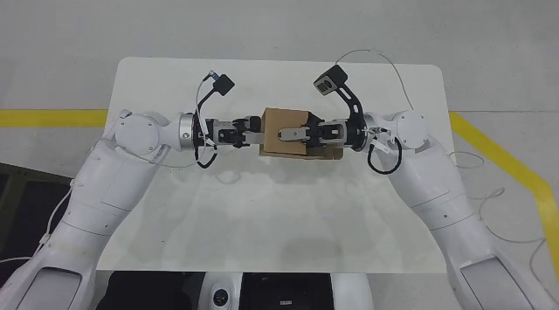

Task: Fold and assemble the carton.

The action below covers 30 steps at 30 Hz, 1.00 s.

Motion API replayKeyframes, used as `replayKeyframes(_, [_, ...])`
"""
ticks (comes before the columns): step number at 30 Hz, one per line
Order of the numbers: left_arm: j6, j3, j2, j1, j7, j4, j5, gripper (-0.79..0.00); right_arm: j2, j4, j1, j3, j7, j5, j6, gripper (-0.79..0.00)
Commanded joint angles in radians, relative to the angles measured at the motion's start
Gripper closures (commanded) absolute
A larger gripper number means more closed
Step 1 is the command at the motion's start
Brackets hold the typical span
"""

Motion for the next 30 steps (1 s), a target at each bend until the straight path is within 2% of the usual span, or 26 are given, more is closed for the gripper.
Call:
replayKeyframes(1, [0.000, 0.001, -0.001, -0.001, 0.000, 0.001, -0.001, -0.785, 0.000, 0.000, -0.001, 0.002, 0.002, 0.000, 0.000, 0.000])
replayKeyframes(30, [0.006, 0.036, -0.017, -0.029, -0.013, 0.028, -0.040, -0.785, -0.004, 0.005, -0.009, 0.021, 0.074, 0.077, -0.008, 0.000])
